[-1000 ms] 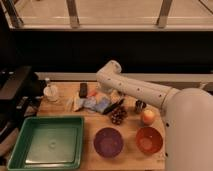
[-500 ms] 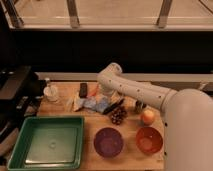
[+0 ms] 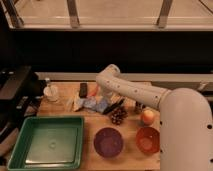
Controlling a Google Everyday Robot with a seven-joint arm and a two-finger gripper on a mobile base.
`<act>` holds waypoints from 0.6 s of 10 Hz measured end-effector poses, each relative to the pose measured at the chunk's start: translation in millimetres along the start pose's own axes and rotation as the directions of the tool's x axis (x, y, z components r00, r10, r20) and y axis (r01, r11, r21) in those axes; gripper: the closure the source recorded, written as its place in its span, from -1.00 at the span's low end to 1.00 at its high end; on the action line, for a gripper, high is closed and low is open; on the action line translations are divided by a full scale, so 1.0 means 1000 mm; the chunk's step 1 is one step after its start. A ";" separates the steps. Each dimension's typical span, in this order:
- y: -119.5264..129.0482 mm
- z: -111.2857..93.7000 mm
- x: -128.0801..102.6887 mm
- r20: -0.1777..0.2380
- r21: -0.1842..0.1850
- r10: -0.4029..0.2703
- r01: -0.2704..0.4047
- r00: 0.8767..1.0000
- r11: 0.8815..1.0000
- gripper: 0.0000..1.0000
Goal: Place sponge in red bowl
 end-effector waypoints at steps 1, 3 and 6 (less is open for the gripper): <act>0.000 0.003 -0.001 0.006 0.001 -0.001 0.001 1.000 1.000 -0.30; -0.003 0.006 -0.002 0.016 0.007 -0.004 0.004 1.000 1.000 -0.30; -0.004 0.013 -0.006 0.038 0.017 -0.004 0.003 0.999 1.000 -0.30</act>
